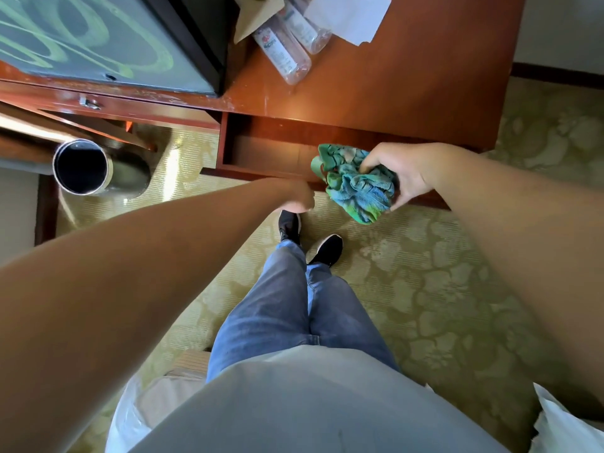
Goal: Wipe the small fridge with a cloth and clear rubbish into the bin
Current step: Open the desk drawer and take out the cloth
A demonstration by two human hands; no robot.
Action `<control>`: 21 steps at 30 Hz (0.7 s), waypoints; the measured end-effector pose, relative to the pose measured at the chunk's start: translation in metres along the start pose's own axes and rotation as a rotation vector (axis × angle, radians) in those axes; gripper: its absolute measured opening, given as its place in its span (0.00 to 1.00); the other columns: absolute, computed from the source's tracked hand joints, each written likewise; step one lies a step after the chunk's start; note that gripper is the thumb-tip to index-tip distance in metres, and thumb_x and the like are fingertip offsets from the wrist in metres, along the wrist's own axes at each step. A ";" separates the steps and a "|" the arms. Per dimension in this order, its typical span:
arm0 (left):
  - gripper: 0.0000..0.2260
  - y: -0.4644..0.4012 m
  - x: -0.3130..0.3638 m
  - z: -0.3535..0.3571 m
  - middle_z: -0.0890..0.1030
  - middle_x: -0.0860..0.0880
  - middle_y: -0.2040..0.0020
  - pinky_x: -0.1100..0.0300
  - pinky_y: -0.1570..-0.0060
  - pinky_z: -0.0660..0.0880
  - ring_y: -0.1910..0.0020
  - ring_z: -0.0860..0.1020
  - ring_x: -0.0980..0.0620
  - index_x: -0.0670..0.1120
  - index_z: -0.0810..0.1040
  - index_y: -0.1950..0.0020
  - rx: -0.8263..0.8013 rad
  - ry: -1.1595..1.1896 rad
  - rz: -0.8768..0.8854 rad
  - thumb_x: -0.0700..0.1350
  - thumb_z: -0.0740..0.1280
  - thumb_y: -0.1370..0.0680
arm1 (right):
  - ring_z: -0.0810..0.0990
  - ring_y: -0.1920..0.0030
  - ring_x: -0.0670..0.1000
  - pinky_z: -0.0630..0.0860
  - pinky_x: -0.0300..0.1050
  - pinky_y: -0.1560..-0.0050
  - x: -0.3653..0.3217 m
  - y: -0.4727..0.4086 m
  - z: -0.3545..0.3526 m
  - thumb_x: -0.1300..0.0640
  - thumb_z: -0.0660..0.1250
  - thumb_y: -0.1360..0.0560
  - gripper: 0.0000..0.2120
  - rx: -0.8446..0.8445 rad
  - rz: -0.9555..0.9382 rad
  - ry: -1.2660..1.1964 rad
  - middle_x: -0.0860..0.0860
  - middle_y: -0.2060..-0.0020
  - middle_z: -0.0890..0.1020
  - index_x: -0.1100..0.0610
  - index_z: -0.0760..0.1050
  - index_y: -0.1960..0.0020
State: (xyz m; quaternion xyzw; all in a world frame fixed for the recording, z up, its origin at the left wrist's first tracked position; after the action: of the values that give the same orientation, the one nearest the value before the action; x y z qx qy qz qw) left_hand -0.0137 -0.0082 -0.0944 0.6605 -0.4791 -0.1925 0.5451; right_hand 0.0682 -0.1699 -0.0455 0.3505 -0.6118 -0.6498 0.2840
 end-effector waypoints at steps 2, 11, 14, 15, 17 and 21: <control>0.20 -0.004 0.004 -0.015 0.78 0.43 0.35 0.52 0.44 0.76 0.44 0.77 0.45 0.43 0.72 0.27 0.101 0.003 0.017 0.41 0.61 0.19 | 0.85 0.46 0.61 0.78 0.64 0.42 0.011 -0.005 0.000 0.56 0.68 0.28 0.21 0.005 0.039 0.059 0.59 0.44 0.84 0.59 0.75 0.36; 0.29 -0.013 0.004 -0.058 0.53 0.47 0.17 0.54 0.33 0.68 0.23 0.64 0.42 0.47 0.55 0.17 0.307 0.129 0.050 0.41 0.58 0.18 | 0.85 0.49 0.59 0.81 0.60 0.47 0.016 -0.023 -0.006 0.54 0.67 0.25 0.17 0.110 0.015 0.051 0.58 0.47 0.84 0.59 0.74 0.38; 0.29 -0.013 0.005 -0.065 0.53 0.47 0.17 0.56 0.37 0.68 0.23 0.63 0.41 0.48 0.55 0.17 0.322 0.117 0.044 0.41 0.59 0.19 | 0.85 0.49 0.58 0.81 0.59 0.47 0.005 -0.024 -0.010 0.54 0.66 0.25 0.16 0.143 -0.031 0.021 0.57 0.47 0.84 0.57 0.74 0.38; 0.29 -0.014 0.005 -0.066 0.53 0.47 0.17 0.56 0.39 0.68 0.23 0.64 0.41 0.48 0.56 0.17 0.318 0.121 0.047 0.41 0.59 0.19 | 0.84 0.49 0.58 0.81 0.60 0.47 0.002 -0.024 -0.011 0.53 0.66 0.25 0.17 0.151 -0.037 0.018 0.57 0.46 0.83 0.56 0.73 0.38; 0.29 -0.015 0.005 -0.066 0.54 0.46 0.17 0.58 0.42 0.69 0.24 0.65 0.41 0.48 0.56 0.17 0.312 0.131 0.051 0.41 0.59 0.19 | 0.84 0.49 0.59 0.81 0.60 0.47 -0.001 -0.024 -0.010 0.53 0.67 0.25 0.17 0.150 -0.038 0.017 0.57 0.46 0.83 0.56 0.73 0.37; 0.29 -0.006 0.007 -0.068 0.58 0.46 0.19 0.58 0.51 0.70 0.31 0.72 0.43 0.49 0.58 0.18 0.299 0.160 0.065 0.42 0.60 0.19 | 0.85 0.49 0.58 0.82 0.60 0.48 -0.008 -0.017 -0.004 0.54 0.67 0.25 0.17 0.113 -0.047 0.021 0.57 0.46 0.83 0.55 0.74 0.38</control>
State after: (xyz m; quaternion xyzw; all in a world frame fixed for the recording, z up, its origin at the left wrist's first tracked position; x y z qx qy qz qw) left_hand 0.0453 0.0226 -0.0757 0.7316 -0.4785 -0.0482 0.4832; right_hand 0.0766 -0.1645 -0.0620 0.3873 -0.6360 -0.6169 0.2548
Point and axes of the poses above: each hand's wrist, its own y-axis away from the middle knuckle, its own z-axis out of the palm, x = y × z, the point moved 10 cm from there along -y, towards the middle knuckle
